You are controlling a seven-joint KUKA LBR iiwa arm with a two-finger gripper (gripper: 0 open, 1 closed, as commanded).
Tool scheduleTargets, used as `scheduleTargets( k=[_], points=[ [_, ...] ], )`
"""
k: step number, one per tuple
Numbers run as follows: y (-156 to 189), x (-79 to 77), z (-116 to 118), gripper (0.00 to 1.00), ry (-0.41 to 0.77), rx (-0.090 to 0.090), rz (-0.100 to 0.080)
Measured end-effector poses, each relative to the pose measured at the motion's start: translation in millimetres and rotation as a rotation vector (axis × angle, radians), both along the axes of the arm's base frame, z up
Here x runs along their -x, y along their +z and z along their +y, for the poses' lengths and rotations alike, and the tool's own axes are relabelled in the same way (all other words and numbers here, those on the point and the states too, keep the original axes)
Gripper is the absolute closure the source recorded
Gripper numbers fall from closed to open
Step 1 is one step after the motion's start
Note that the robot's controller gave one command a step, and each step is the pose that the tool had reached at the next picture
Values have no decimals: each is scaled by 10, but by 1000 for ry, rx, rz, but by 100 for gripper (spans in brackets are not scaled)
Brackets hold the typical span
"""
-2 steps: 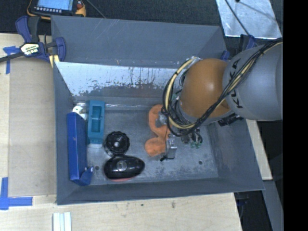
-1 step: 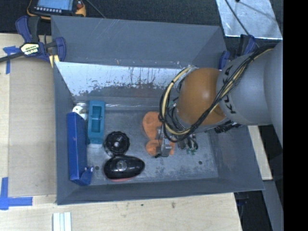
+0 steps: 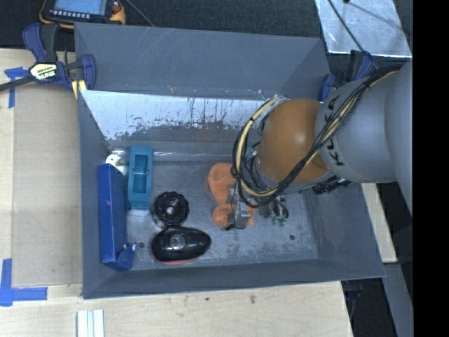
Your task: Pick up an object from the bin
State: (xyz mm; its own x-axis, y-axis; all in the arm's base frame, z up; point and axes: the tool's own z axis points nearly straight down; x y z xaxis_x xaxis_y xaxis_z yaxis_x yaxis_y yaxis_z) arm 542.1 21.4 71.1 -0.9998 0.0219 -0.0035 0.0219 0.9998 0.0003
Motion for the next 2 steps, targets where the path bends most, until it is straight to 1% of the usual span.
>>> scheduleTargets(
  k=[1, 2],
  points=[
    [46, 13, -1, 100, 0, 0, 4],
    [257, 30, -1, 100, 0, 0, 10]
  ],
)
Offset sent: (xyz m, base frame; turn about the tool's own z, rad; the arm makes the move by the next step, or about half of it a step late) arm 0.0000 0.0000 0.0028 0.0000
